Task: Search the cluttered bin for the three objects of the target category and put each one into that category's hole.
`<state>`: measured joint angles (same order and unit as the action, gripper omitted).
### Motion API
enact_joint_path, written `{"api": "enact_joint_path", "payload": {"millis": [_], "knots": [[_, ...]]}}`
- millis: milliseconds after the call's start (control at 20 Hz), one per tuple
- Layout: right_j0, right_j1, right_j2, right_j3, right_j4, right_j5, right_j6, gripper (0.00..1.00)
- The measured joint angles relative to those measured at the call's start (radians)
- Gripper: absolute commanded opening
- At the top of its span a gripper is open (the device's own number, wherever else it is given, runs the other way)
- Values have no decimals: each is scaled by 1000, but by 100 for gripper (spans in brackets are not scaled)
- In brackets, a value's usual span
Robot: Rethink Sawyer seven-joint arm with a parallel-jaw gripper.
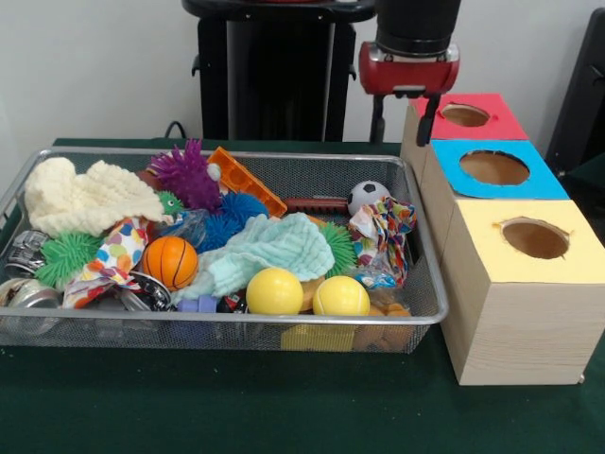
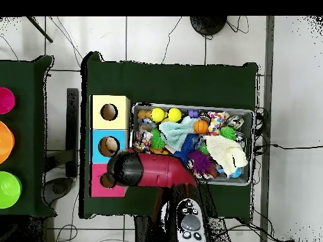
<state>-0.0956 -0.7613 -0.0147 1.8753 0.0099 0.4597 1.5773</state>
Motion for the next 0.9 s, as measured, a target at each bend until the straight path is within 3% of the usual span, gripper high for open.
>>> {"api": "enact_joint_path", "payload": {"millis": [450,900], "knots": [[-93,29,47,-15,-71,0,0,100],[-117,60,79,-20,-109,0,0,100]]}}
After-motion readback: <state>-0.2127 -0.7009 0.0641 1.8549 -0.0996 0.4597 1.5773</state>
